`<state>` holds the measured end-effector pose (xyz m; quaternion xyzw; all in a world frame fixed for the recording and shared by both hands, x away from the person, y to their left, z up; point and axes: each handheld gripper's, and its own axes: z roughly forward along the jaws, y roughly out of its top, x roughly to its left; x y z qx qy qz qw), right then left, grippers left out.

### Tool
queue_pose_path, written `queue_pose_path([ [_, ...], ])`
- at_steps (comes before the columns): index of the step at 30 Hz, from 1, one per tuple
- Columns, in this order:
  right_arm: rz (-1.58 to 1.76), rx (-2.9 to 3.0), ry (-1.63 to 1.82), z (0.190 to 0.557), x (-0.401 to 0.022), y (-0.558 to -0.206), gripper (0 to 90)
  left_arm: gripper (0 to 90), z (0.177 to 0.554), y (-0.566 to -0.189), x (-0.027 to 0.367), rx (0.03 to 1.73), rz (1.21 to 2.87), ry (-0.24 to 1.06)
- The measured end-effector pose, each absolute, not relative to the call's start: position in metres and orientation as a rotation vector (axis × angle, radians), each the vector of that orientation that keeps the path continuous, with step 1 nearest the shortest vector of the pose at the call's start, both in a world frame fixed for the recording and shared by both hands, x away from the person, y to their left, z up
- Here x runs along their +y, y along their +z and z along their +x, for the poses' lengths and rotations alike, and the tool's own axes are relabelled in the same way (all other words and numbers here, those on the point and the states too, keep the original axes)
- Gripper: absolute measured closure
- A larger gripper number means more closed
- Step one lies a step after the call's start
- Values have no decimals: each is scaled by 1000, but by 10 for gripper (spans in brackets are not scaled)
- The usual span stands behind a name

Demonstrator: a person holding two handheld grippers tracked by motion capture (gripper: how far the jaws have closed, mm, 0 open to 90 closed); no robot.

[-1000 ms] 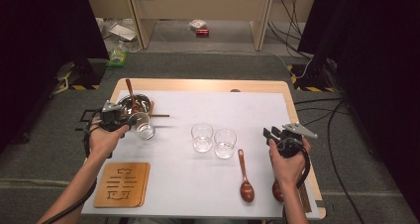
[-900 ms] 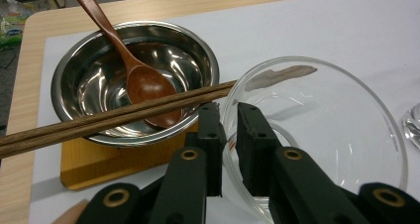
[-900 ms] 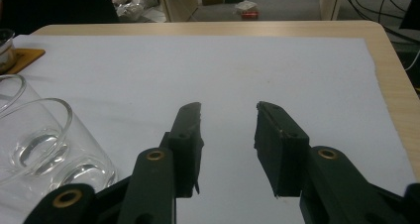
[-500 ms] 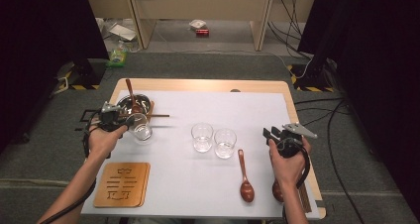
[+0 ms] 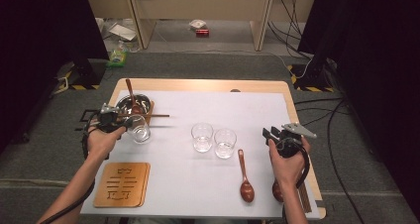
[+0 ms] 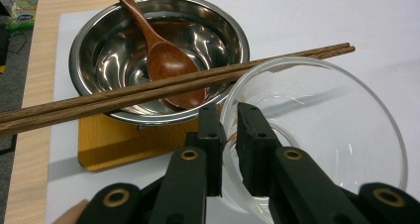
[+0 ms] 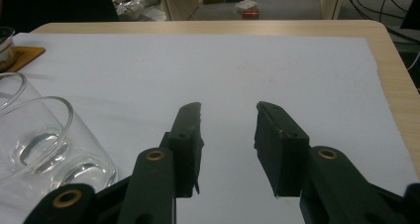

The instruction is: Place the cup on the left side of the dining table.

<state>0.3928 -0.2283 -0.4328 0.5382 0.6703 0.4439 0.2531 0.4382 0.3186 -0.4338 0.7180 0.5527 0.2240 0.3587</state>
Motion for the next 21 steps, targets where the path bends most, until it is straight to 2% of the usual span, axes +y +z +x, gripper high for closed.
queue_pose_path([
  [21,1463,1824,1202,393,-228,-434,626,804,436,-439,321,1442,1880,543],
])
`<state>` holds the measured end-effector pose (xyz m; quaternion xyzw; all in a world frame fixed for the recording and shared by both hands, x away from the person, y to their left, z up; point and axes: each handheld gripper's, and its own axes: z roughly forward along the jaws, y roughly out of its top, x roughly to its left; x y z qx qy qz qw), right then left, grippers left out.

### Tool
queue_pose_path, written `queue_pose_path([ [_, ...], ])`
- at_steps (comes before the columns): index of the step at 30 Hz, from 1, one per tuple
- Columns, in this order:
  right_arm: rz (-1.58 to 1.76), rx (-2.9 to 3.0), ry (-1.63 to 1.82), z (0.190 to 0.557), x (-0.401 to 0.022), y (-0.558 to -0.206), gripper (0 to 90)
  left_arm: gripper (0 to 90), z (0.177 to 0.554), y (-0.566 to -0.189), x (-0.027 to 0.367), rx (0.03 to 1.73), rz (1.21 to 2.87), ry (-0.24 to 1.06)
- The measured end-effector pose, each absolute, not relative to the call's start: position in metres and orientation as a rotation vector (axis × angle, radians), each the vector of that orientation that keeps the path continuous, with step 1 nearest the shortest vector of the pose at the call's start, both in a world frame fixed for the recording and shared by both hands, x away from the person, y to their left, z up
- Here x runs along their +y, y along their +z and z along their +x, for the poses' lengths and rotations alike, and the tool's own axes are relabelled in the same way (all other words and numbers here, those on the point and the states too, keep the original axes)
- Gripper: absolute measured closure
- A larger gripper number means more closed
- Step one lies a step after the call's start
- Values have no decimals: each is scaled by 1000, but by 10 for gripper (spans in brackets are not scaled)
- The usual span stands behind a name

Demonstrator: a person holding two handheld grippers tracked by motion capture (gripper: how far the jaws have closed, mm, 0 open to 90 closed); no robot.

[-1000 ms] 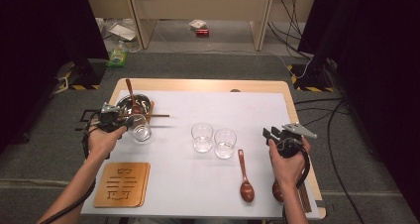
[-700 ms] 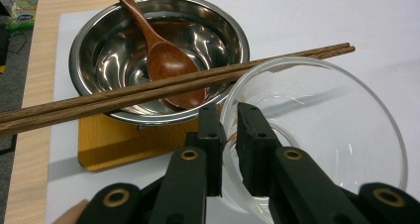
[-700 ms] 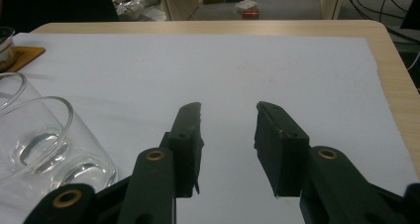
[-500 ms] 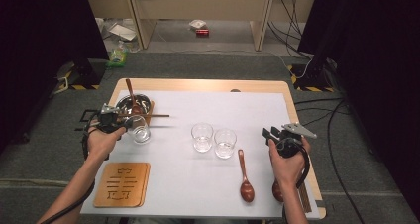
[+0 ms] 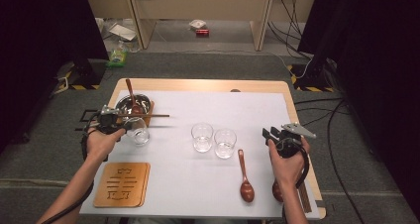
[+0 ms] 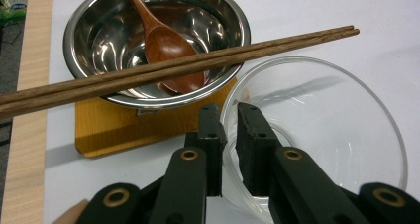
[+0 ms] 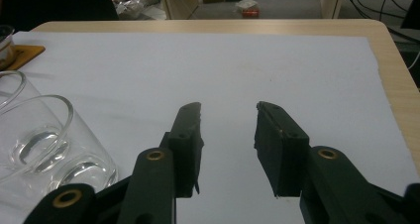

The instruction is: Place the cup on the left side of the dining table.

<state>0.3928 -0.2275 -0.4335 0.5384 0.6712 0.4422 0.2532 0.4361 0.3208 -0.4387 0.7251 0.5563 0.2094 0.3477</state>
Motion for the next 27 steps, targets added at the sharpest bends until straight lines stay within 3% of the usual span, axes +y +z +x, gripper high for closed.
queue_pose_path([
  [27,1460,1826,1201,392,-229,-433,623,760,442,-444,321,1466,1817,500],
])
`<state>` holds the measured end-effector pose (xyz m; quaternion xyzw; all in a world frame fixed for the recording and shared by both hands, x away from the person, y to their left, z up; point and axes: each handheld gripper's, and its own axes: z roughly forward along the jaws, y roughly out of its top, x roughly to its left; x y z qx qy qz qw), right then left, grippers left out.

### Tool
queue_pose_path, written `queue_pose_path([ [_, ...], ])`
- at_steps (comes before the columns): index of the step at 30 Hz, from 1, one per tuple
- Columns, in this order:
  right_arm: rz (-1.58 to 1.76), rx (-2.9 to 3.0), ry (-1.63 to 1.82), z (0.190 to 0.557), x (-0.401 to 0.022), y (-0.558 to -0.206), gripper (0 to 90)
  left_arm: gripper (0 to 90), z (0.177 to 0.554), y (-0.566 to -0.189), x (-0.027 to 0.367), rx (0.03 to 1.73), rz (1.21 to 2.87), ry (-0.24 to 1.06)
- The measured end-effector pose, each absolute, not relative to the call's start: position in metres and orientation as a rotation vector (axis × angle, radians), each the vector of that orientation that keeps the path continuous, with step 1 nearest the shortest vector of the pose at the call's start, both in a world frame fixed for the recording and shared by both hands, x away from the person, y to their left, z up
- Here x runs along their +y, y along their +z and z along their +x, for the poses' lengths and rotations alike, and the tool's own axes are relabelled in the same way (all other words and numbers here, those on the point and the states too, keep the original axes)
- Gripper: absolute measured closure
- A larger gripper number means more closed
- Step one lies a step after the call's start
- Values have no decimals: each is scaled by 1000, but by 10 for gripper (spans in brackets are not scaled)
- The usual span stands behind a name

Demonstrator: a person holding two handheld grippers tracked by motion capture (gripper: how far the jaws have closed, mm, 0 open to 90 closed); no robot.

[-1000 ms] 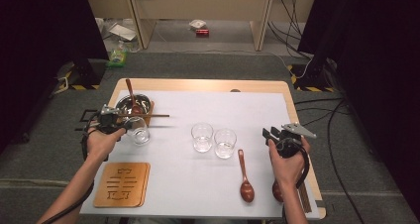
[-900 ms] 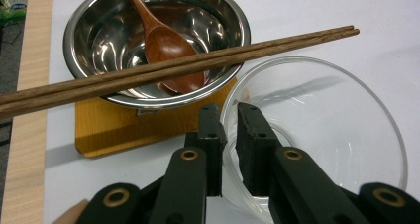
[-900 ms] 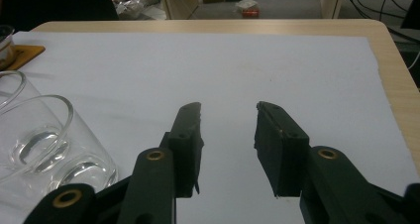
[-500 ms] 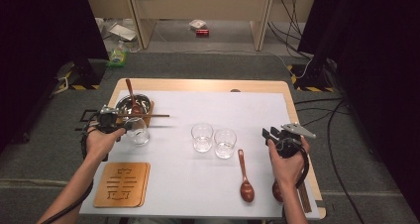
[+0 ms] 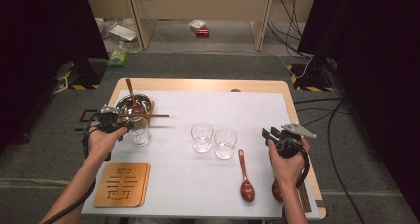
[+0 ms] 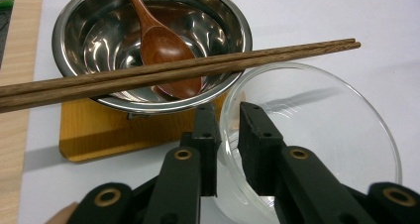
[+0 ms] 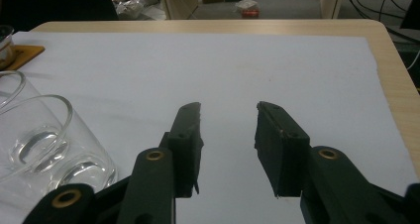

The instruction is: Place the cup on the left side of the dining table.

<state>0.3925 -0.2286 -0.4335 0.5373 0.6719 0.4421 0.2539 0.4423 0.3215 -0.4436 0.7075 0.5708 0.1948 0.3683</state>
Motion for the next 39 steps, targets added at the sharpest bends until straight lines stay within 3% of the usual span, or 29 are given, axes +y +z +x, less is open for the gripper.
queue_pose_path([
  [20,1459,1829,1197,392,-227,-434,620,456,427,-433,325,1465,1695,559],
  [28,1466,1832,1201,392,-226,-434,618,385,419,-427,330,1467,1669,566],
  [39,1461,1838,1201,392,-224,-435,615,368,404,-421,333,1437,1669,589],
])
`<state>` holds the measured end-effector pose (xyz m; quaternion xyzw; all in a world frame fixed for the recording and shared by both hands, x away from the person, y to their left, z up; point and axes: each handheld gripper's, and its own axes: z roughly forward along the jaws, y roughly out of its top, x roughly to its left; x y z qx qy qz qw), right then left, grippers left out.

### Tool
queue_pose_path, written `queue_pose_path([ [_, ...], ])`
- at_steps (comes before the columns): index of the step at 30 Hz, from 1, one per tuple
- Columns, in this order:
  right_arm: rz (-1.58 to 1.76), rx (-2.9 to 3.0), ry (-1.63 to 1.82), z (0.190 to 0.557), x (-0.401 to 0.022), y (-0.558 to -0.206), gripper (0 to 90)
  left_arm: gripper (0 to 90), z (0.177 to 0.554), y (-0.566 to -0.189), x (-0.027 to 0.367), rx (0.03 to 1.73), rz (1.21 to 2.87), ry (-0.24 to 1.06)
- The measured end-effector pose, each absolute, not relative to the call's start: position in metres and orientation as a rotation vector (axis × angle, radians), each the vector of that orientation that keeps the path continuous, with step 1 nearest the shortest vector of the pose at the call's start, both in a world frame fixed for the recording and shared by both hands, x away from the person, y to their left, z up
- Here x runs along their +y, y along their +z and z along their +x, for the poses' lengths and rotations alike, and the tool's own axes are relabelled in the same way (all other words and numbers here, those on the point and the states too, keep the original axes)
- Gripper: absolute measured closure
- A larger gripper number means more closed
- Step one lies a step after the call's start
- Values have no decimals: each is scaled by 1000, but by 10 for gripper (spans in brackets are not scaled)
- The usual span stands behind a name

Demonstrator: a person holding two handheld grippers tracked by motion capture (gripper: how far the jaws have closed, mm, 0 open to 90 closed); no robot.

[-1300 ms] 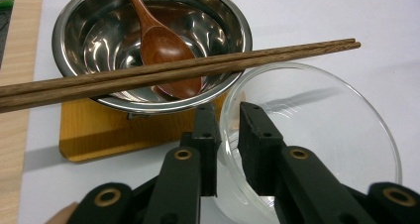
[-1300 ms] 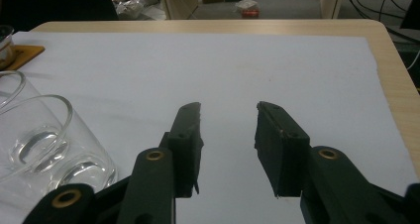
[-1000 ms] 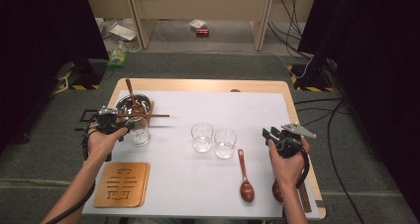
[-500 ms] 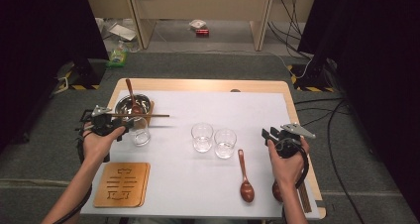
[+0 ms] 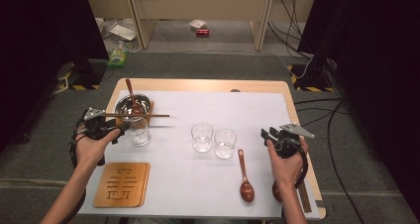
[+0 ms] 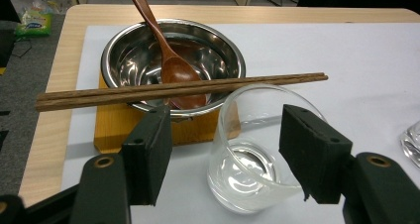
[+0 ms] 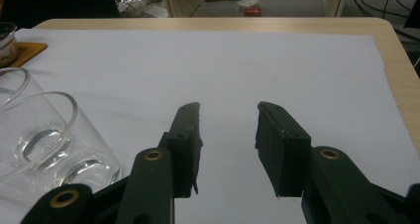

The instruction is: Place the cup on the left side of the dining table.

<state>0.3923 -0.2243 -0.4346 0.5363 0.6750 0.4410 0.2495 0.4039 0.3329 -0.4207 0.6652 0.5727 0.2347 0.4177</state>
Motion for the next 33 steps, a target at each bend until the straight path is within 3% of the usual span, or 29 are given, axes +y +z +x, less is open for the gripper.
queue_pose_path([
  [33,1458,1836,1197,392,-224,-435,607,361,336,-458,358,1466,1643,627],
])
